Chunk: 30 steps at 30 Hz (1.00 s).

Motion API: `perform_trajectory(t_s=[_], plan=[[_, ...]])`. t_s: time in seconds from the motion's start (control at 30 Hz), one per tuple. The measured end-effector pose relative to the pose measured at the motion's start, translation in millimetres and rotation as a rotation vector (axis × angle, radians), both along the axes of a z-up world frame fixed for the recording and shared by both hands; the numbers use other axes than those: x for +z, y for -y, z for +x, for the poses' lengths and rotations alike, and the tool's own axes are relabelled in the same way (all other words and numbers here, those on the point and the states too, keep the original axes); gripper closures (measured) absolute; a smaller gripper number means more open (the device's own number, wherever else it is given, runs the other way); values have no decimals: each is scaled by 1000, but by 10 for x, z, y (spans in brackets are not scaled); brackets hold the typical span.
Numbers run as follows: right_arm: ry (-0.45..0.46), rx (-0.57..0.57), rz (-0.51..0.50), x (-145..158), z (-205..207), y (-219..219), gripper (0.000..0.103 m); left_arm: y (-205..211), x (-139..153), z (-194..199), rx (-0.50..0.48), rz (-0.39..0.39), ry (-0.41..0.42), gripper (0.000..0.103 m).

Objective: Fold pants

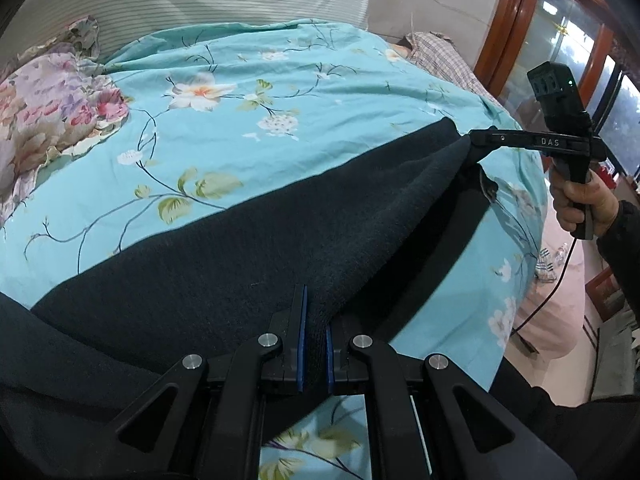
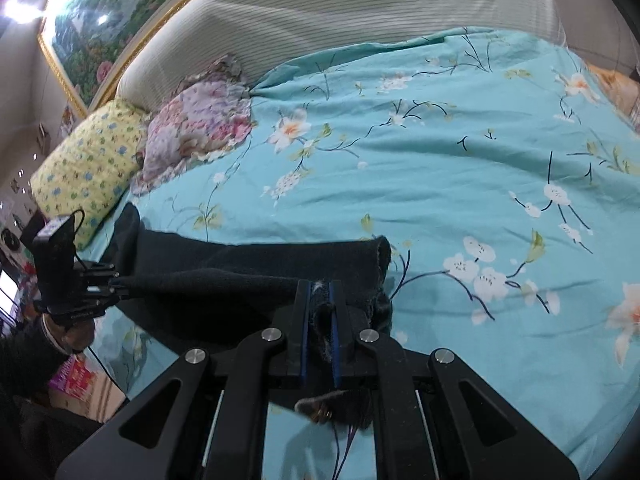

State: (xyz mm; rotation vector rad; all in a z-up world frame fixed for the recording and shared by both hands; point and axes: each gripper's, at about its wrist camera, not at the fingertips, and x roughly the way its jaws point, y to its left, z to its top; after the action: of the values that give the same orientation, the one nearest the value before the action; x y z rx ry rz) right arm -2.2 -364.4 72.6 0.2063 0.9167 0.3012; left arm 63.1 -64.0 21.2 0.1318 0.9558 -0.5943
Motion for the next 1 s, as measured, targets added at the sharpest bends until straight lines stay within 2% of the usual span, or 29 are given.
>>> perform_trajectory(t_s=[0.17,0.33,0.37,0.43,0.47,0.5,0.53,0.57,0.6,0.63,0.83,1.0], plan=[[-39,5,-60,-147,-105,-52,94,32,-171,-76,-3,20,-20,97],[-60,-3,-76,-260,-200,-47,94,54,-294,-121,-13,26,-43,94],[-61,-3,-83,-264,-217,-52,94,46,-313,-127,-11,21,-52,91],[-62,1,-92,-263,-237,-65,92,10,-330,-133,-3,-5,-79,78],[-68,-7,-82,-258,-248,-53,87,-7,-322,-139,0,-18,-83,73],[-73,-13,-73,-249,-257,-51,78,-18,-307,-153,6,-25,-84,69],[-74,-18,-63,-230,-275,-48,70,-42,-294,-171,19,-32,-87,57],[-69,-24,-63,-213,-292,-53,51,-63,-280,-186,30,-40,-86,50],[-56,-36,-68,-177,-319,-64,34,-90,-262,-206,41,-48,-81,50],[-36,-44,-71,-138,-350,-77,32,-138,-238,-229,59,-58,-80,50],[65,-65,6,91,-410,-184,32,-452,-113,-273,185,-100,-76,47],[88,-14,78,118,-253,-504,32,-785,-3,-261,315,-115,-67,45]])
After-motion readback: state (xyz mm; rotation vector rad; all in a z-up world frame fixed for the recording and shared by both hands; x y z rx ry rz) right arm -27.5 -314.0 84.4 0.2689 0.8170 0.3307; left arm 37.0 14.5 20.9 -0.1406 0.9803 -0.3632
